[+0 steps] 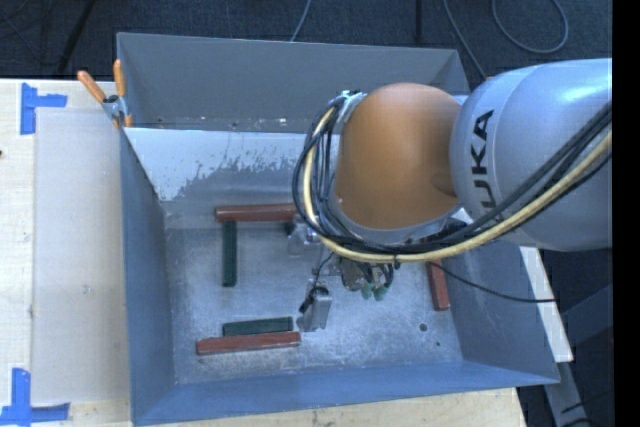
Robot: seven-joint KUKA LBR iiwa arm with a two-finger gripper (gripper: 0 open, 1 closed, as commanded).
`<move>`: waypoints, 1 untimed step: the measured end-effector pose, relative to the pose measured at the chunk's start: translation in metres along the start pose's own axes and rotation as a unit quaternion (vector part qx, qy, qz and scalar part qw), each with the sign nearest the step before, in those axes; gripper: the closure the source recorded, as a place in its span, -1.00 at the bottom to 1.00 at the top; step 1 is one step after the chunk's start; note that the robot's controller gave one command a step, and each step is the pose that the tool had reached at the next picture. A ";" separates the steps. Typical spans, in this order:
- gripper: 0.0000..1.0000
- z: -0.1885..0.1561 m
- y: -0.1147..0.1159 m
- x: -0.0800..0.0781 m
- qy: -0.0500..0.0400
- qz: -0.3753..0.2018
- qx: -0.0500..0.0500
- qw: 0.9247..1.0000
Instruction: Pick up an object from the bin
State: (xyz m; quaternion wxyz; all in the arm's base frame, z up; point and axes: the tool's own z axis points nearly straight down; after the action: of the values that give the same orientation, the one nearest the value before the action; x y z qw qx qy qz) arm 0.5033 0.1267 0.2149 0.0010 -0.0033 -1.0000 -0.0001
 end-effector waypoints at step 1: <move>-1.00 0.140 -0.009 0.022 0.000 -0.111 0.000 0.994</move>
Offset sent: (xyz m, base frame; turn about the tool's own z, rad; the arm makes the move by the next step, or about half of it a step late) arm -0.0225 -0.0087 -0.1374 -0.2221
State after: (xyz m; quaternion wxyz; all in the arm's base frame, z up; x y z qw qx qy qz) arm 0.4806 0.1179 0.0745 0.0005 0.1074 -0.9942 0.0002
